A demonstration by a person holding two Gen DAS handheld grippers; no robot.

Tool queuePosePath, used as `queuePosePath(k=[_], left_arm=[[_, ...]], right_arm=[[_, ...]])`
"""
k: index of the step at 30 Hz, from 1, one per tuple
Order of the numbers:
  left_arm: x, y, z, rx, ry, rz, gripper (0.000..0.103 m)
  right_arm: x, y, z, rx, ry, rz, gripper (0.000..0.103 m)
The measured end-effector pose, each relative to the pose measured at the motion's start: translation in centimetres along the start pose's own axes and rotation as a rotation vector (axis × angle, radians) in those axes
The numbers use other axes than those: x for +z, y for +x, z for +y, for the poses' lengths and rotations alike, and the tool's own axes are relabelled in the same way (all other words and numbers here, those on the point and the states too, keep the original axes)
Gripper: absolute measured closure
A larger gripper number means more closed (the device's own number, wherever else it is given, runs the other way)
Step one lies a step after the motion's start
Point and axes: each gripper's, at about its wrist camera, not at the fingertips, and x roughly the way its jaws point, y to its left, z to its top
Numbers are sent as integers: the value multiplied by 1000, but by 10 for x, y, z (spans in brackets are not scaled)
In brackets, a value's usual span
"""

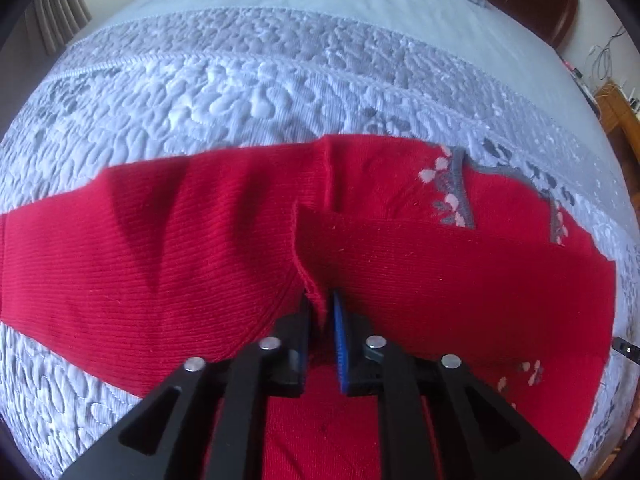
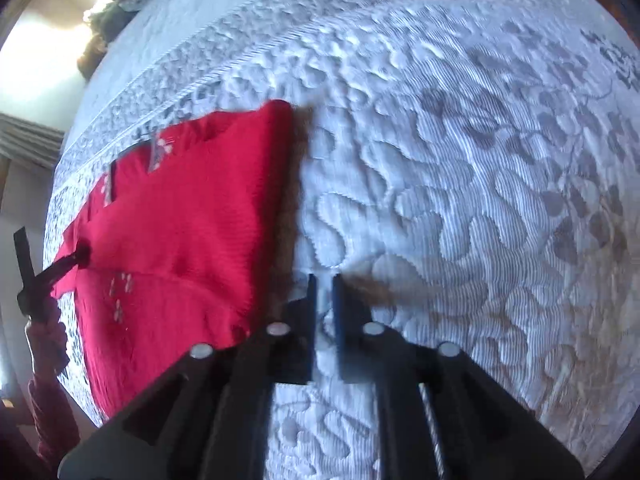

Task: Fold small clothes
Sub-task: 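Fold the held sleeve across the sweater body with the right gripper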

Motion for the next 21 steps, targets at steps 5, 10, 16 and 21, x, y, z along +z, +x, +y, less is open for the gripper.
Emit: queuePosePath(k=[5, 10, 16, 21], left_arm=[[5, -16, 6, -104, -34, -15, 57], [5, -2, -8, -71, 4, 18, 55], [0, 16, -10, 25, 49, 41, 54], [-3, 22, -11, 52, 56, 29, 54]], right_arm=[[-12, -1, 45, 48, -82, 47, 52], [-4, 30, 50, 63, -11, 138, 71], [-9, 32, 32, 52, 28, 147, 97], [-8, 47, 31, -19, 16, 174, 97]])
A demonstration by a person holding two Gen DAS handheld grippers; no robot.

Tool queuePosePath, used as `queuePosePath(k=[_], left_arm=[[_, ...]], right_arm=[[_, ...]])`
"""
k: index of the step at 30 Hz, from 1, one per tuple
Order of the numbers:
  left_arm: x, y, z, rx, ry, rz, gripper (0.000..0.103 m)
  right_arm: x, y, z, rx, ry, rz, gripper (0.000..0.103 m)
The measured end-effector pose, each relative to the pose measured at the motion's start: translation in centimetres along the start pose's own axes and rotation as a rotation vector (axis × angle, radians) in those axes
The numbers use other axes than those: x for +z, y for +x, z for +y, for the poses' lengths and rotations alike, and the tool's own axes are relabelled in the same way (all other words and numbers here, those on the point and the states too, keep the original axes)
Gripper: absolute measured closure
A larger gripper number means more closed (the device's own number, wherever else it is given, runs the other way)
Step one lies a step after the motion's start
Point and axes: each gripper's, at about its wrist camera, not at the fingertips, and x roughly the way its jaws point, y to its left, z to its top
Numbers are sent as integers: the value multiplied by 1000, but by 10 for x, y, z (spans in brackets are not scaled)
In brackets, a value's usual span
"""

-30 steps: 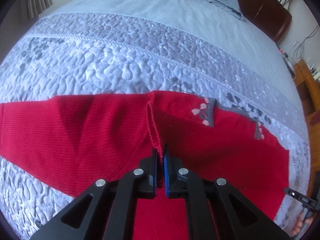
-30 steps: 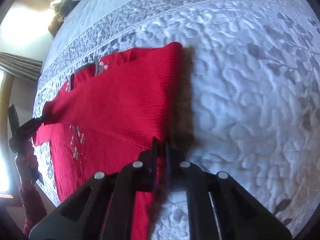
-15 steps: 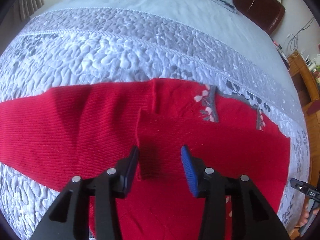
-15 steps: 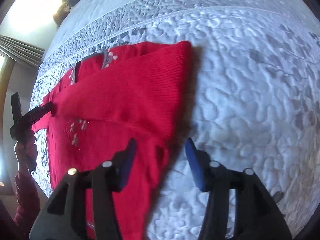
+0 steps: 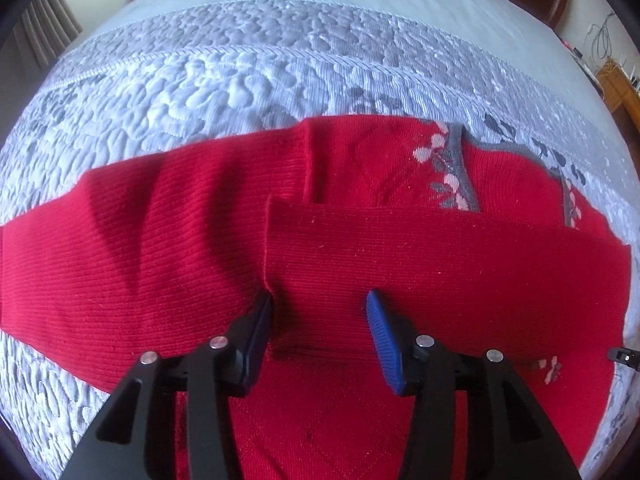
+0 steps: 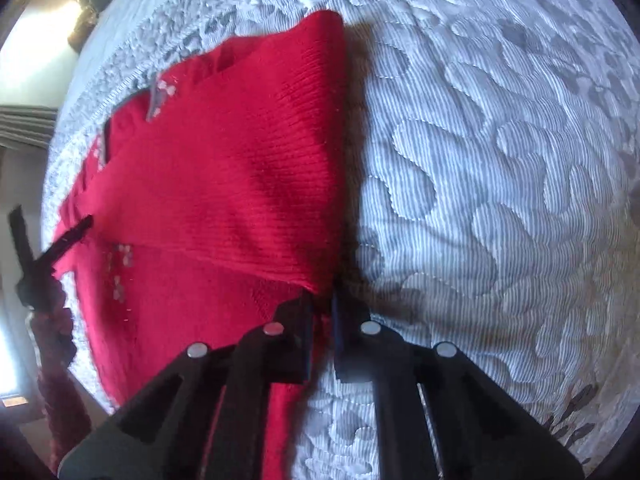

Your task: Fold small clothes

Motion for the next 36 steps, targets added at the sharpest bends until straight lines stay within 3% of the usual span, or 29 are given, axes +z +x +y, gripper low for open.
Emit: queuePosePath(k=[3, 7, 10, 15, 18, 22, 26, 29, 32, 33, 36], left_arm=[[-1, -11, 6, -35, -27, -7, 55], [-8, -37, 30, -46, -50, -33, 55], [-7, -54, 42, -46, -69, -67, 55], [1, -70, 9, -140, -13, -101, 55], [7, -47, -16, -167, 14, -34, 55], [0, -5, -23, -96, 17, 76, 57], [-6, -2, -23, -85, 42, 57, 57], [-5, -8, -25, -85, 21, 46, 59], [-14, -36, -13, -76, 18, -9, 53], [-19, -46, -1, -84, 16, -30, 51], [-30, -66, 55, -25, -42, -60, 48]], right_arm=[[-1, -3, 16, -79, -51, -18, 95], [-8, -19, 21, -62, -29, -53, 82], [-13, -42, 34, -85, -42, -140, 82], [0, -47, 75, -9, -105, -160, 82], [18, -32, 84, -24, -111, -132, 82], [25, 9, 67, -69, -49, -25, 85], [25, 19, 52, 6, -1, -33, 85], [21, 10, 55, -3, 6, -46, 85], [5, -6, 75, -12, -35, -85, 70], [1, -10, 81, -8, -47, -95, 65], [-24, -14, 104, -21, -119, -105, 65]])
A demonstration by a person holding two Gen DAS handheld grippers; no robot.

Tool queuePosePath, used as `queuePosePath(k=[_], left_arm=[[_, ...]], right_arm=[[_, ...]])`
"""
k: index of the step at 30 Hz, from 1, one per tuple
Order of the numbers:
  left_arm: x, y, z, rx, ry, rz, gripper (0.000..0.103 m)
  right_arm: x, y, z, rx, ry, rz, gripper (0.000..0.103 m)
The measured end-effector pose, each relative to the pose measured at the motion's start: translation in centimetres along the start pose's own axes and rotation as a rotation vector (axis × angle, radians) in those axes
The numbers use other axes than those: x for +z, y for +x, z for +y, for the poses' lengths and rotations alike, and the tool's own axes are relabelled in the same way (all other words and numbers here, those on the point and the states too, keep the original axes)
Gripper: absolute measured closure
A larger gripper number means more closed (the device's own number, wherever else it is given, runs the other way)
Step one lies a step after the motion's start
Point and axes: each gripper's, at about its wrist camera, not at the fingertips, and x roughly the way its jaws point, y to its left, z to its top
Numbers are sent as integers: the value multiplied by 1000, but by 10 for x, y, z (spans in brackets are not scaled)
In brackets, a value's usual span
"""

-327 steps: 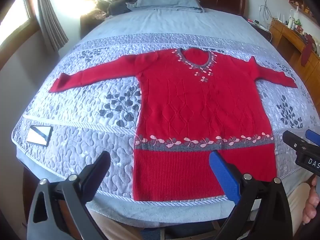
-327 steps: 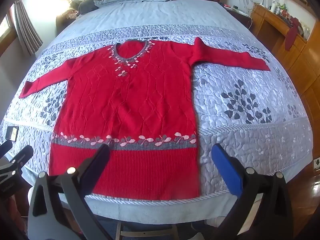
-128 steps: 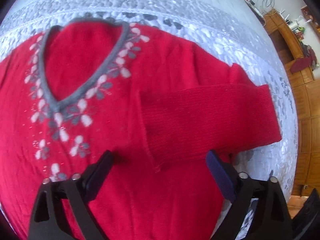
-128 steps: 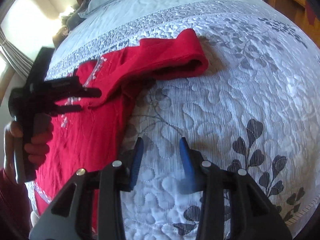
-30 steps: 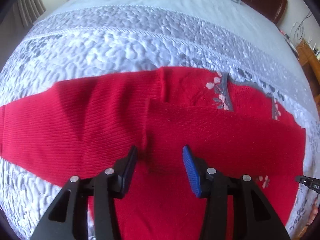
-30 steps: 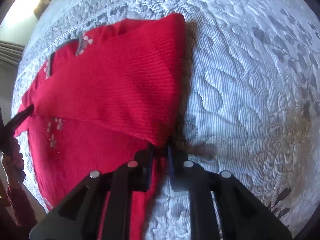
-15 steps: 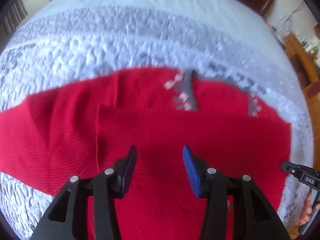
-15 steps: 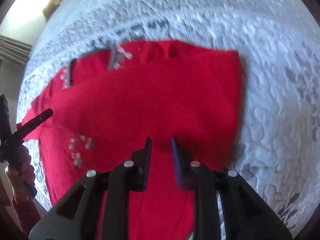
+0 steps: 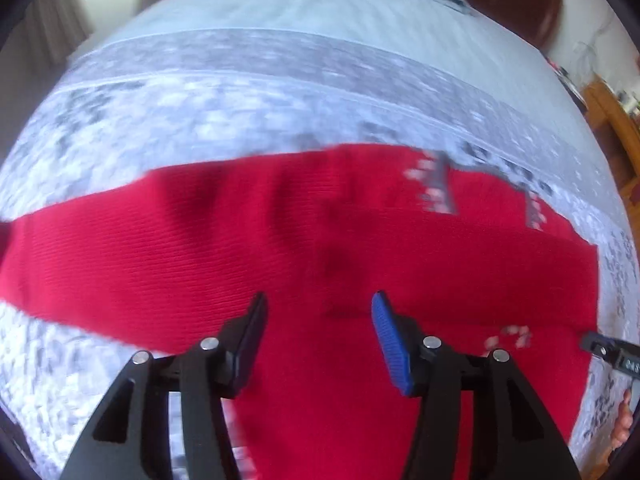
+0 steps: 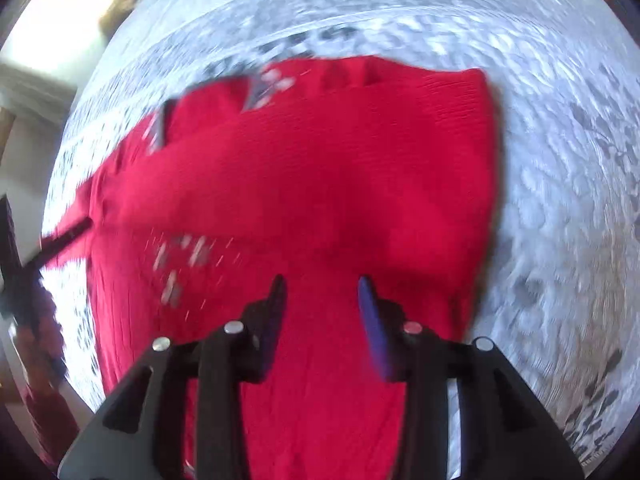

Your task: Fold small clothes

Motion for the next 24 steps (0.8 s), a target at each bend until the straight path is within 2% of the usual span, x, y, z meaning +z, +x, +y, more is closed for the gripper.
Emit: queuePosePath(k=[1, 3, 5, 7, 9, 11, 13, 15, 19, 24], left_arm=[[-2, -6, 22, 37, -24, -11, 48], [-2, -13, 71, 159, -71, -34, 48], [-1, -19, 120, 230, -119, -26, 48], [-3, -28, 181, 239, -224, -14, 48], [-6, -39, 239, 206, -350, -10, 47], [-13, -48, 294, 184, -482, -22, 47], [-18, -52, 333, 177, -577, -32, 47], [-20, -52, 358, 175, -625, -30, 48], [-17, -41, 381, 55, -670, -34, 50], [-2, -30, 390, 44, -685, -70, 55]], right_arm=[[-10, 0, 9, -3, -32, 9, 65], [-19, 9, 26, 5, -67, 33, 65], [-31, 16, 41, 24, -96, 60, 65], [-34, 25, 59, 52, -119, 83, 65], [-36, 31, 73, 67, -139, 101, 65], [-37, 38, 87, 48, -168, 104, 65], [-36, 44, 97, 24, -183, 106, 64], [-33, 48, 107, -5, -202, 104, 62], [-30, 55, 115, -38, -212, 107, 58], [-29, 59, 118, -44, -214, 110, 58]])
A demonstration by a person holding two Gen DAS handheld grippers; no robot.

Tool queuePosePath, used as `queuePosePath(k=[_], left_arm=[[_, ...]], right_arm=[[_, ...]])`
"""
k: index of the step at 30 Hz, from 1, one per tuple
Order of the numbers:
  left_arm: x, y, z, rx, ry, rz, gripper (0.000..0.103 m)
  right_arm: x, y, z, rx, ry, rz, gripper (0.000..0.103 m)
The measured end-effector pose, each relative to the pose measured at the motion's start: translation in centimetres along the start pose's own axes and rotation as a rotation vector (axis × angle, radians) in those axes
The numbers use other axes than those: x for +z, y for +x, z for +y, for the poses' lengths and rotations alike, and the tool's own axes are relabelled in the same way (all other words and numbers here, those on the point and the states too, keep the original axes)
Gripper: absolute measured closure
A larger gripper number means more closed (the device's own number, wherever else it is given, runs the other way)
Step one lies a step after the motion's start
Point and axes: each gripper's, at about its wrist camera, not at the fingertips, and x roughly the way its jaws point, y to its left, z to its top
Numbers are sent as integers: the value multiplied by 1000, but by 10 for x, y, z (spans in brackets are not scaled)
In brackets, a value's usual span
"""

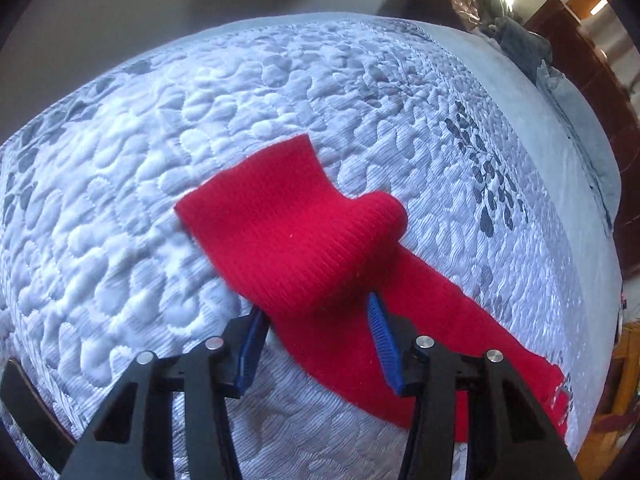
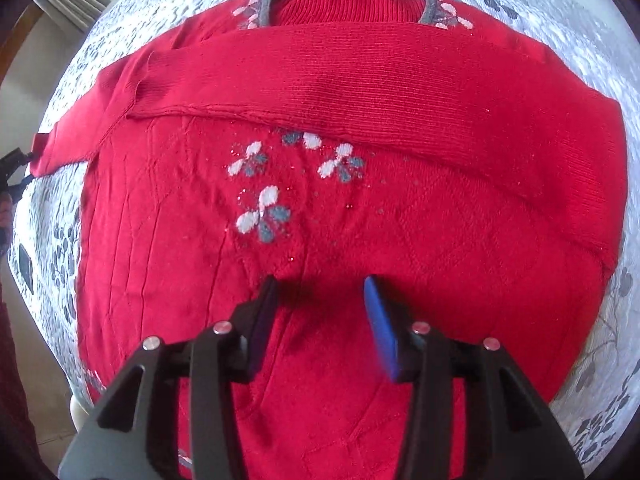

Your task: Fold small clothes

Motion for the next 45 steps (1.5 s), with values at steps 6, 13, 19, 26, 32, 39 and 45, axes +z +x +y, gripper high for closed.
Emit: queuePosePath(k=[6, 13, 19, 26, 32, 39, 45], left_arm=[[6, 10, 2, -43, -47, -8, 95], [-10, -23, -33, -54, 18, -117, 95], [-34, -52, -96, -92, 144, -176, 95], [-97, -73, -204, -183, 354, -185, 95], [-166, -76, -281, -259, 480, -182, 95], [-245, -53, -358, -345, 582, -77, 95], [-295, -17, -397, -321, 678, 56, 94]], right_arm=[[-3, 2, -5, 20, 13, -5, 58], [-12, -5, -16, 44, 16, -22, 58], [-24, -23, -22, 48, 13, -50, 58], [-42, -54, -33, 14, 1, -107, 58], [-57, -68, -49, 37, 20, -136, 58], [-70, -68, -64, 36, 43, -140, 57], [-79, -62, -83, 32, 74, -126, 56]])
